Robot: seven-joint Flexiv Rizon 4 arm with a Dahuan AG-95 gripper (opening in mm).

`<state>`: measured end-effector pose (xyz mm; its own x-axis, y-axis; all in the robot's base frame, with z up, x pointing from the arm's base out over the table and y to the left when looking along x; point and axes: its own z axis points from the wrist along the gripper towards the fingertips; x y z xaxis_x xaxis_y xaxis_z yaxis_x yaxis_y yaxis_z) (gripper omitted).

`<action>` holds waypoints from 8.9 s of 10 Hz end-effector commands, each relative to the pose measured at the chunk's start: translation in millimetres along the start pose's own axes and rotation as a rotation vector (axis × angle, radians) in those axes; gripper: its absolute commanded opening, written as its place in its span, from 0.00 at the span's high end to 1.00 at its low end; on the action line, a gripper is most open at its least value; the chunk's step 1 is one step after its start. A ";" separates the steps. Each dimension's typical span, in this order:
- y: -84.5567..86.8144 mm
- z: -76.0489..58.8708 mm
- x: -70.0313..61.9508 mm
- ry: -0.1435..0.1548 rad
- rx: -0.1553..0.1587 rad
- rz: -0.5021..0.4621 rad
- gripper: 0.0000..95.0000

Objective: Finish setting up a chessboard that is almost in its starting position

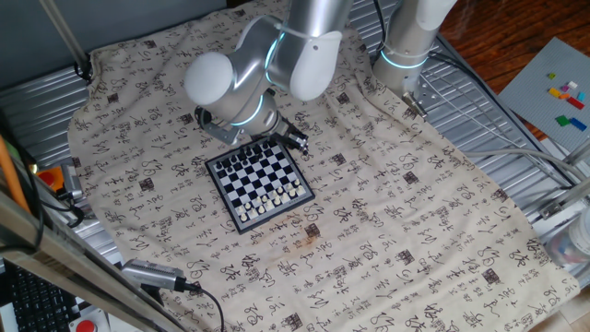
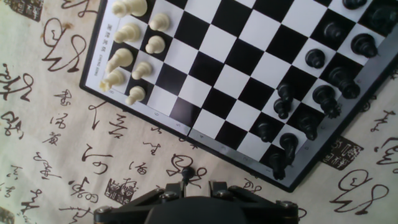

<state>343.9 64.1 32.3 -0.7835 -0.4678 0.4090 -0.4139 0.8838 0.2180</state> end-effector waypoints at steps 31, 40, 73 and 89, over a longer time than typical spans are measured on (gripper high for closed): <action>10.2 14.6 -10.6 -0.025 -0.046 0.047 0.80; 12.6 17.0 -12.4 -0.011 -0.098 0.096 0.80; 8.8 -7.5 1.3 -0.029 -0.075 0.160 1.00; 19.8 -6.2 -2.0 -0.039 -0.045 0.163 1.00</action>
<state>340.3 83.4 40.9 -0.8553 -0.3178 0.4092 -0.2590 0.9463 0.1936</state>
